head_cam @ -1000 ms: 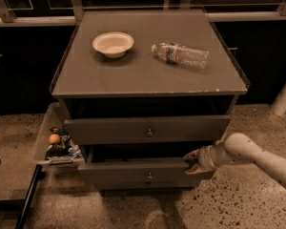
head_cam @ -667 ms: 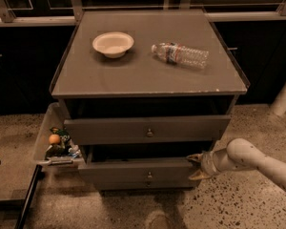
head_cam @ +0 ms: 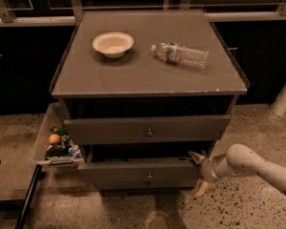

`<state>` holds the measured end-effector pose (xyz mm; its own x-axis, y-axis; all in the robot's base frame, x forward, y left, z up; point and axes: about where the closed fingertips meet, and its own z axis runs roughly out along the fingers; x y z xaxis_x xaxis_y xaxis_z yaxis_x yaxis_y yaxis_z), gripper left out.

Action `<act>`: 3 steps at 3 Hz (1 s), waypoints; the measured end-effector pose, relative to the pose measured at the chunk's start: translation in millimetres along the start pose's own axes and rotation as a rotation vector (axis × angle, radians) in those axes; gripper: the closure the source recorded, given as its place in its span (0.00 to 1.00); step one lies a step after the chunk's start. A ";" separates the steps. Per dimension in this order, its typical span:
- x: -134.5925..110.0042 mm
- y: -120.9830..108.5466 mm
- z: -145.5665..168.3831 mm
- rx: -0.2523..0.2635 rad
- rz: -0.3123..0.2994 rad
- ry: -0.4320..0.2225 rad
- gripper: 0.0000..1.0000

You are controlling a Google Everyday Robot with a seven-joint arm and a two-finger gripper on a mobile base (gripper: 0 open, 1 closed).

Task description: Open middle drawer

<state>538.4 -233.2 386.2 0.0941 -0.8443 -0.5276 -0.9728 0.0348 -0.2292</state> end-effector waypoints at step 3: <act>-8.9 -1.6 -8.8 -0.009 -0.001 -0.001 0.81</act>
Offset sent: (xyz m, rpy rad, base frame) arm -0.0062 0.0049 0.0001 0.0187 0.0301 0.0087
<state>537.2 -230.4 398.5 0.0949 -0.8438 -0.5283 -0.9745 0.0297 -0.2224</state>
